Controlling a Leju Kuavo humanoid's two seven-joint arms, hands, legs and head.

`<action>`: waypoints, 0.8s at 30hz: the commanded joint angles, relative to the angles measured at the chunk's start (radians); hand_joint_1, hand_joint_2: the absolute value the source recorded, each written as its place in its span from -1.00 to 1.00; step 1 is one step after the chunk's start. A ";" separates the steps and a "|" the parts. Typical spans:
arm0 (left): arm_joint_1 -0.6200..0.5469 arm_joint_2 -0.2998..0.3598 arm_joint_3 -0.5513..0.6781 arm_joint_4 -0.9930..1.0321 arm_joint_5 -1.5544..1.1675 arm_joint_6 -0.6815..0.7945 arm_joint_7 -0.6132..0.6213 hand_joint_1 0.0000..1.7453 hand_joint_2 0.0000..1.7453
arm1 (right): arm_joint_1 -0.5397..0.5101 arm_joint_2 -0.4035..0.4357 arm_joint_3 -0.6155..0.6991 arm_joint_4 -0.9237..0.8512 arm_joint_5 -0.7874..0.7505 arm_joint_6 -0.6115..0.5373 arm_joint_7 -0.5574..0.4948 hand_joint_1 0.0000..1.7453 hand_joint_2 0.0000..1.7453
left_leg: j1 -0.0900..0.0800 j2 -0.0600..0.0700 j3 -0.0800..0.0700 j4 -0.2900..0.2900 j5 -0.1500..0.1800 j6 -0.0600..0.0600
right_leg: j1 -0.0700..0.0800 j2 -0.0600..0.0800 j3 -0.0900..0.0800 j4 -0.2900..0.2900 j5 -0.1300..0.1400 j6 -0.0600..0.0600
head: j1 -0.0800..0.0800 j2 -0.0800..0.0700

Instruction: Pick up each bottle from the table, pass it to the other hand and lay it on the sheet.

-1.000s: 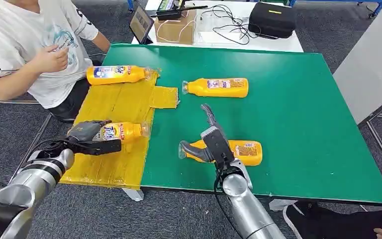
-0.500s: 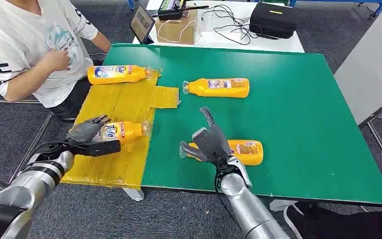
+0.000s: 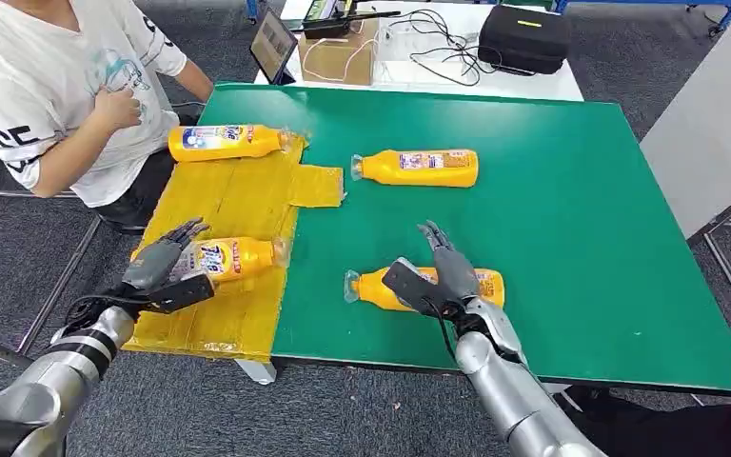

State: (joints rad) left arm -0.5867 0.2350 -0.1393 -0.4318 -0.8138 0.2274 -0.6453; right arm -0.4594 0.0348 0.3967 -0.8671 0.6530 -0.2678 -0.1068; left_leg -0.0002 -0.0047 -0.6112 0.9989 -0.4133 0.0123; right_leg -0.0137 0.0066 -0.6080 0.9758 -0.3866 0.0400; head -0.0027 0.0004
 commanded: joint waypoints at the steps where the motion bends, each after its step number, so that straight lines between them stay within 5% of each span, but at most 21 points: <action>1: 0.153 -0.067 0.132 -0.154 0.190 -0.131 -0.053 -1.00 -1.00 | -0.058 -0.079 0.009 0.067 0.070 0.030 0.040 -1.00 1.00 | -0.001 0.000 0.002 -0.001 0.000 0.000 | -0.001 0.000 0.001 -0.001 0.000 0.000 | 0.000 0.000; 10: 0.165 -0.072 0.138 -0.196 0.250 -0.172 -0.053 -1.00 -1.00 | -0.060 -0.082 0.016 0.063 0.084 0.040 0.049 -1.00 1.00 | -0.001 0.000 0.000 -0.001 0.000 0.000 | -0.001 0.000 0.000 -0.001 -0.001 0.000 | 0.000 0.000; 18: 0.148 -0.180 0.206 -0.274 0.531 -0.425 -0.053 -1.00 -1.00 | -0.123 -0.153 0.048 0.122 0.134 0.175 0.096 -1.00 1.00 | 0.000 -0.004 -0.002 0.001 0.000 0.001 | 0.000 -0.004 0.000 0.000 -0.001 0.000 | 0.000 0.000; 24: 0.153 -0.269 0.252 -0.330 0.649 -0.571 0.016 -1.00 -1.00 | -0.075 -0.223 0.071 0.068 0.163 0.255 0.155 -1.00 1.00 | 0.000 -0.009 -0.002 0.001 0.000 0.002 | 0.001 -0.010 0.003 -0.003 -0.003 0.000 | 0.000 0.000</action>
State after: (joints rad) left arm -0.4253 0.0905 0.0388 -0.7191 -0.2473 -0.2482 -0.6959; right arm -0.5219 -0.1064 0.4127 -0.8320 0.8022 -0.0794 0.0011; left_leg -0.0014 -0.0095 -0.6163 0.9998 -0.4120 0.0147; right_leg -0.0144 0.0017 -0.6103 0.9734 -0.3863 0.0410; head -0.0023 0.0000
